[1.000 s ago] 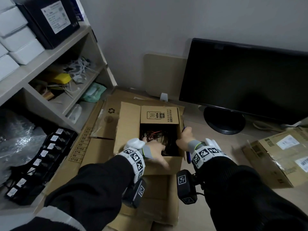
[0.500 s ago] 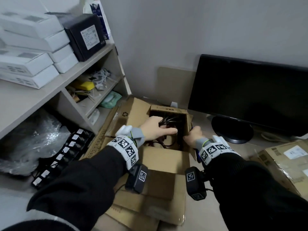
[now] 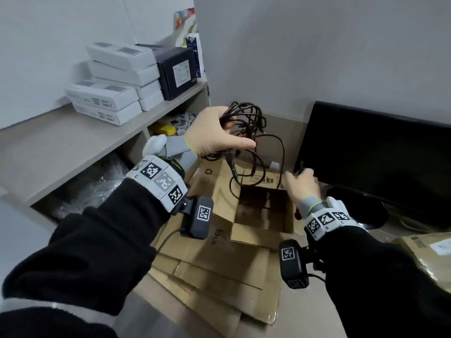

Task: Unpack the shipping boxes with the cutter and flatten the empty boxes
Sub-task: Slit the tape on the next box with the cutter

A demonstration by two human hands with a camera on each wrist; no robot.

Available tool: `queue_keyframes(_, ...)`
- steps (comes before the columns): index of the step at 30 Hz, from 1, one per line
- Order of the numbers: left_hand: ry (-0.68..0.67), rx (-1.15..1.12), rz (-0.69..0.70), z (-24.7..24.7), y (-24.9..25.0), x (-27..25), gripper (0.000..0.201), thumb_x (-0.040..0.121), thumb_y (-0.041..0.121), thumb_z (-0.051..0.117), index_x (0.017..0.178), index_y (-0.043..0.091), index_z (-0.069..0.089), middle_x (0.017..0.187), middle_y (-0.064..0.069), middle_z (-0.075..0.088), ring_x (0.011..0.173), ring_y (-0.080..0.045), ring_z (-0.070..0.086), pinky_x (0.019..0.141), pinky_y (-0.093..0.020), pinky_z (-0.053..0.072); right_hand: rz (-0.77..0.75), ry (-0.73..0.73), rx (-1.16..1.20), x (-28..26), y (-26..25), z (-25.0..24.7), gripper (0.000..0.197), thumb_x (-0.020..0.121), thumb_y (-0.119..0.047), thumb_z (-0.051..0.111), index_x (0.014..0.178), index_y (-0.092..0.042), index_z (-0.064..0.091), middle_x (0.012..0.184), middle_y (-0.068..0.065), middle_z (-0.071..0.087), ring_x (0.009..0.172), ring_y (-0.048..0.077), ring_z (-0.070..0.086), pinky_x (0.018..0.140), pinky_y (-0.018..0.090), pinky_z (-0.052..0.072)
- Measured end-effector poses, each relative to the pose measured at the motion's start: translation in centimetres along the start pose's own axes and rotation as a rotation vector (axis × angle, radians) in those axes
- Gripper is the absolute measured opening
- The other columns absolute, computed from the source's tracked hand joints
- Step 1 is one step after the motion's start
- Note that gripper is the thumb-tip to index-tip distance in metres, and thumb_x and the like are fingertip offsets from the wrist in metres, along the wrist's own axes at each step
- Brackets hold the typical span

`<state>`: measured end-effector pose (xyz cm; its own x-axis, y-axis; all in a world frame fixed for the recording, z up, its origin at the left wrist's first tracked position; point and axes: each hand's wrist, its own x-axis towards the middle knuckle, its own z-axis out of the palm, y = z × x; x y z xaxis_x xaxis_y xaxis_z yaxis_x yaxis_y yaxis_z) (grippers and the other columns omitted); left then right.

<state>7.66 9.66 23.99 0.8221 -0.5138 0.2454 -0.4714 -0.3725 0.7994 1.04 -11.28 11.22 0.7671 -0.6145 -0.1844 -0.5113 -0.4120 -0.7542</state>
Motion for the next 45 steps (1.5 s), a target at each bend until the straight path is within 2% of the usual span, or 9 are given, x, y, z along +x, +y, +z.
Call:
queue_keyframes(8, 0.231, 0.114, 0.050, -5.7, 2.5, -2.4, 0.059, 0.046, 0.061, 0.082, 0.081, 0.016, 0.066, 0.066, 0.008, 0.059, 0.059, -0.009, 0.049, 0.061, -0.027, 0.043, -0.121, -0.482, 0.612, -4.4, -12.2, 4.0, 0.068, 0.082, -0.066, 0.043, 0.122, -0.012, 0.032, 0.123, 0.010, 0.058, 0.100, 0.028, 0.062, 0.089, 0.041, 0.051)
queue_keyframes(10, 0.267, 0.148, 0.033, -8.0, 2.4, -3.4, 0.061, 0.048, 0.057, 0.084, 0.087, 0.012, 0.068, 0.068, 0.008, 0.066, 0.062, -0.002, 0.055, 0.064, -0.028, 0.049, -0.146, -0.535, 0.638, -5.7, -14.6, 5.4, 0.051, 0.085, -0.060, 0.054, 0.104, -0.016, 0.038, 0.119, 0.012, 0.061, 0.095, 0.029, 0.064, 0.074, 0.035, 0.054)
queue_keyframes(13, 0.296, 0.217, 0.033, -11.6, 2.6, -4.9, 0.041, 0.061, 0.034, 0.088, 0.071, 0.009, 0.057, 0.043, 0.020, 0.046, 0.045, 0.007, 0.040, 0.051, -0.012, 0.029, -0.253, -0.520, 0.586, -7.0, -17.4, 7.0, 0.048, 0.076, -0.061, 0.058, 0.093, -0.020, 0.039, 0.115, 0.010, 0.060, 0.100, 0.029, 0.062, 0.085, 0.046, 0.052)
queue_keyframes(20, 0.456, 0.307, -0.007, -23.8, 0.1, -9.3, 0.047, 0.056, 0.039, 0.086, 0.049, 0.029, 0.040, 0.041, 0.017, 0.034, 0.044, -0.002, 0.028, 0.047, -0.016, 0.020, -0.465, -0.575, 0.492, -12.7, -25.7, 13.8, 0.010, 0.091, -0.004, 0.041, 0.082, -0.008, 0.045, 0.065, 0.011, 0.052, 0.033, 0.010, 0.048, 0.038, 0.018, 0.038)
queue_keyframes(29, 0.595, 0.510, -0.250, -35.8, -8.2, -14.1, 0.051, 0.061, 0.034, 0.089, 0.059, 0.023, 0.039, 0.056, 0.009, 0.038, 0.052, -0.007, 0.033, 0.051, -0.023, 0.025, -0.446, -0.685, 0.367, -18.1, -34.7, 23.9, 0.024, 0.089, -0.005, 0.054, 0.083, -0.014, 0.032, 0.088, 0.010, 0.047, 0.071, 0.021, 0.057, 0.059, 0.035, 0.050)
queue_keyframes(34, 0.393, 0.762, -0.421, -36.9, -14.3, -15.0, 0.045, 0.072, 0.052, 0.076, 0.096, 0.015, 0.063, 0.085, 0.003, 0.065, 0.085, -0.020, 0.060, 0.073, -0.029, 0.043, -0.397, -0.738, 0.322, -18.8, -36.4, 27.1, 0.025, 0.086, -0.002, 0.049, 0.100, -0.010, 0.030, 0.090, 0.007, 0.040, 0.083, 0.025, 0.049, 0.073, 0.045, 0.054)
queue_keyframes(37, 0.227, 0.772, -0.465, -36.6, -17.3, -15.1, 0.060, 0.073, 0.062, 0.068, 0.114, 0.021, 0.054, 0.107, -0.001, 0.064, 0.106, -0.024, 0.056, 0.088, -0.037, 0.045, -0.346, -0.773, 0.308, -19.2, -37.6, 29.0, 0.022, 0.086, 0.000, 0.048, 0.083, -0.015, 0.032, 0.082, 0.007, 0.036, 0.069, 0.024, 0.044, 0.059, 0.037, 0.047)
queue_keyframes(41, 0.031, 0.882, -0.430, -35.5, -18.9, -14.9, 0.086, 0.063, 0.074, 0.051, 0.140, 0.039, 0.035, 0.131, 0.006, 0.053, 0.127, -0.023, 0.043, 0.105, -0.049, 0.033, -0.314, -0.752, 0.284, -19.0, -38.6, 30.6, 0.024, 0.078, -0.004, 0.054, 0.075, -0.013, 0.032, 0.079, 0.008, 0.040, 0.072, 0.023, 0.045, 0.071, 0.037, 0.045)
queue_keyframes(45, -0.072, 0.919, -0.414, -35.5, -20.9, -14.6, 0.105, 0.053, 0.089, 0.037, 0.147, 0.049, 0.012, 0.119, 0.002, 0.053, 0.119, -0.028, 0.046, 0.096, -0.047, 0.041, -0.293, -0.731, 0.325, -19.4, -39.3, 31.1, 0.022, 0.078, -0.004, 0.054, 0.091, -0.005, 0.036, 0.085, 0.010, 0.044, 0.085, 0.027, 0.051, 0.090, 0.051, 0.051)
